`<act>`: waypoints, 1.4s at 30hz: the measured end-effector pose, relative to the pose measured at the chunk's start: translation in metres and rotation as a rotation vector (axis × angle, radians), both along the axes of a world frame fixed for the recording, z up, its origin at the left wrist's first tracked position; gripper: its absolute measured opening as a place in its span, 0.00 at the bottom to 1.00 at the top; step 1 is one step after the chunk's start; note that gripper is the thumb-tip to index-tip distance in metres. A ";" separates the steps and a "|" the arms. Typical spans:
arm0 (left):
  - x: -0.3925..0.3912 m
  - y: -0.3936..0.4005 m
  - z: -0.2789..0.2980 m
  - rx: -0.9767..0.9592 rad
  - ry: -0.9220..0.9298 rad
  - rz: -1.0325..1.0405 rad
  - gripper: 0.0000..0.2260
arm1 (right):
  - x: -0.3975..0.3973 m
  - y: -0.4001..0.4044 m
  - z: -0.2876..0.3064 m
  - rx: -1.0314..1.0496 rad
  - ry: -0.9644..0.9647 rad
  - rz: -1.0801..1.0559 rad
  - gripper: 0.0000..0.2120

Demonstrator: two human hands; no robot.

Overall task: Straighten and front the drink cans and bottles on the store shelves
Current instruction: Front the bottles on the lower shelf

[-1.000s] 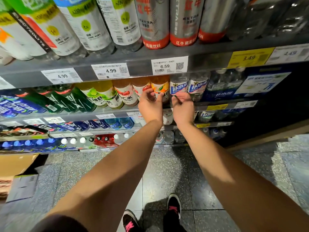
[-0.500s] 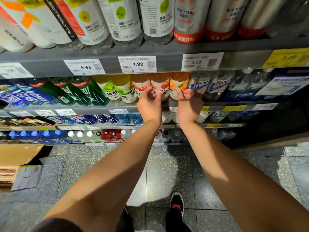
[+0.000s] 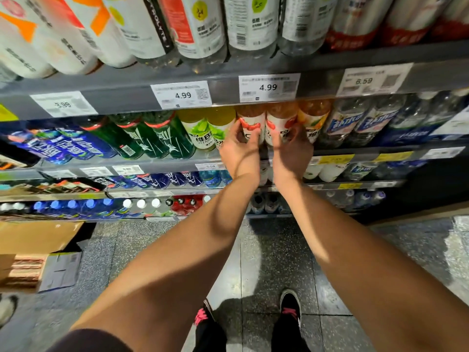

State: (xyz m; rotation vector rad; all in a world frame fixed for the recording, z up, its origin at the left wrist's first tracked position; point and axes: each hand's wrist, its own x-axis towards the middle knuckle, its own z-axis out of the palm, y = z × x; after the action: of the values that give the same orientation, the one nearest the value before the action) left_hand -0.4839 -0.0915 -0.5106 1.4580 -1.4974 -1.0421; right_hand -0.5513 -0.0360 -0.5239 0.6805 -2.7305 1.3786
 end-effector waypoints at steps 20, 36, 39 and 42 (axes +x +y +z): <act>0.063 -0.033 -0.013 0.109 0.002 0.015 0.19 | 0.068 -0.032 0.003 -0.068 -0.228 0.177 0.17; 0.092 -0.061 -0.013 0.088 0.004 0.136 0.22 | 0.085 -0.066 -0.008 -0.082 -0.198 0.147 0.17; 0.097 -0.073 -0.011 0.085 -0.038 0.104 0.20 | 0.080 -0.073 -0.008 -0.048 -0.125 0.129 0.14; 0.106 -0.074 -0.011 0.071 -0.050 0.094 0.13 | 0.080 -0.071 -0.009 -0.042 -0.087 0.127 0.12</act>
State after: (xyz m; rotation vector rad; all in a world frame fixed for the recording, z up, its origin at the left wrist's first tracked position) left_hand -0.3778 -0.1657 -0.5217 1.5989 -1.4243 -1.0177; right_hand -0.4713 -0.1073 -0.5331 0.8240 -2.7582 1.5220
